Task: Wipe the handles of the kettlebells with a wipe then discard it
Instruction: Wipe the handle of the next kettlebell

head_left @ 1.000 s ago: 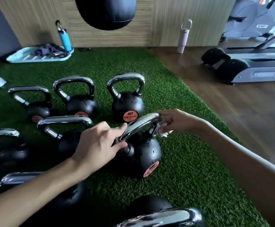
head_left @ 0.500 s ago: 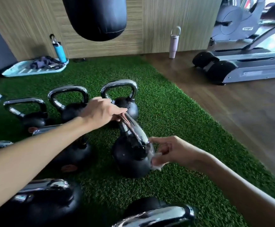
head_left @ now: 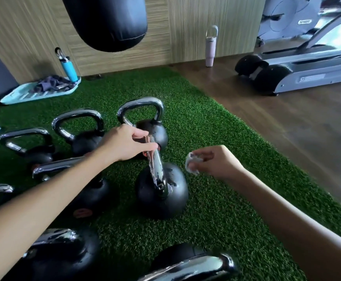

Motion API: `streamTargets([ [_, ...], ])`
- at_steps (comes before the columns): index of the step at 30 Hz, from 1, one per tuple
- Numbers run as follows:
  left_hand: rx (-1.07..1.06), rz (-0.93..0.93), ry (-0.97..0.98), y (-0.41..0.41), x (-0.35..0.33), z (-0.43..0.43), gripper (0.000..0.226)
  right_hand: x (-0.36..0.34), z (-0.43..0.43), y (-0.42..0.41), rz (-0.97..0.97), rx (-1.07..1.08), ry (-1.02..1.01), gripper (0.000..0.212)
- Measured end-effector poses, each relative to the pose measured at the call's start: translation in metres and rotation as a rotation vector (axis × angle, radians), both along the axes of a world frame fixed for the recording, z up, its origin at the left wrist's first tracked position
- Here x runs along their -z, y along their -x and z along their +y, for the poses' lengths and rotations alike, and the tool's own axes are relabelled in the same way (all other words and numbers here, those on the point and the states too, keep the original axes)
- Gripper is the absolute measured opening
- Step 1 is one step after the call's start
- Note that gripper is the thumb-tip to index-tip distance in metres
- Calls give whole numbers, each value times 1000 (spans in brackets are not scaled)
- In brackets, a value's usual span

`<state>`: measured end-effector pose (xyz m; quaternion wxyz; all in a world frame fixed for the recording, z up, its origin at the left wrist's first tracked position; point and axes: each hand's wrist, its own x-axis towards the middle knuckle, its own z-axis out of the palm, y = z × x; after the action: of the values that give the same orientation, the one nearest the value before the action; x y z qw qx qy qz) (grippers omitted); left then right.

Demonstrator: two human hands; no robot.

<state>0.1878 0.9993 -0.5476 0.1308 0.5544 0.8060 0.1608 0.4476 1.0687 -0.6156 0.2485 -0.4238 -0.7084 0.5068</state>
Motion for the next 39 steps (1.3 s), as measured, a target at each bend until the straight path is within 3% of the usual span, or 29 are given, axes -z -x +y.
streamTargets([
  [3, 20, -106, 79, -11, -9, -7, 83, 22, 18, 22, 6, 74, -84, 20],
  [7, 80, -244, 135, -13, -6, -7, 78, 38, 31, 69, 83, 63, -117, 20],
  [12, 47, -298, 98, -12, -3, -10, 100, 78, 68, 123, 79, 22, -64, 12],
  [15, 66, -266, 66, -8, 3, -11, 96, 80, 73, 132, 22, 21, -61, 10],
  [18, 66, -242, 36, -4, 10, -14, 98, 65, 71, 138, 167, 4, -62, 37],
  [20, 62, -221, 25, -3, 12, -13, 91, 54, 71, 139, 254, -1, -138, 32],
  [23, 63, -207, 24, -1, 15, -11, 94, 50, 69, 136, 382, 23, -99, 26],
  [26, 56, -215, 14, 2, 17, -12, 102, 55, 66, 135, 318, 16, -39, 32],
  [30, 75, -232, 13, 2, 15, -13, 93, 41, 60, 125, 344, 6, -38, 27],
  [39, 74, -206, -2, 0, 15, -13, 96, 8, 5, 41, 231, -304, -151, 27],
])
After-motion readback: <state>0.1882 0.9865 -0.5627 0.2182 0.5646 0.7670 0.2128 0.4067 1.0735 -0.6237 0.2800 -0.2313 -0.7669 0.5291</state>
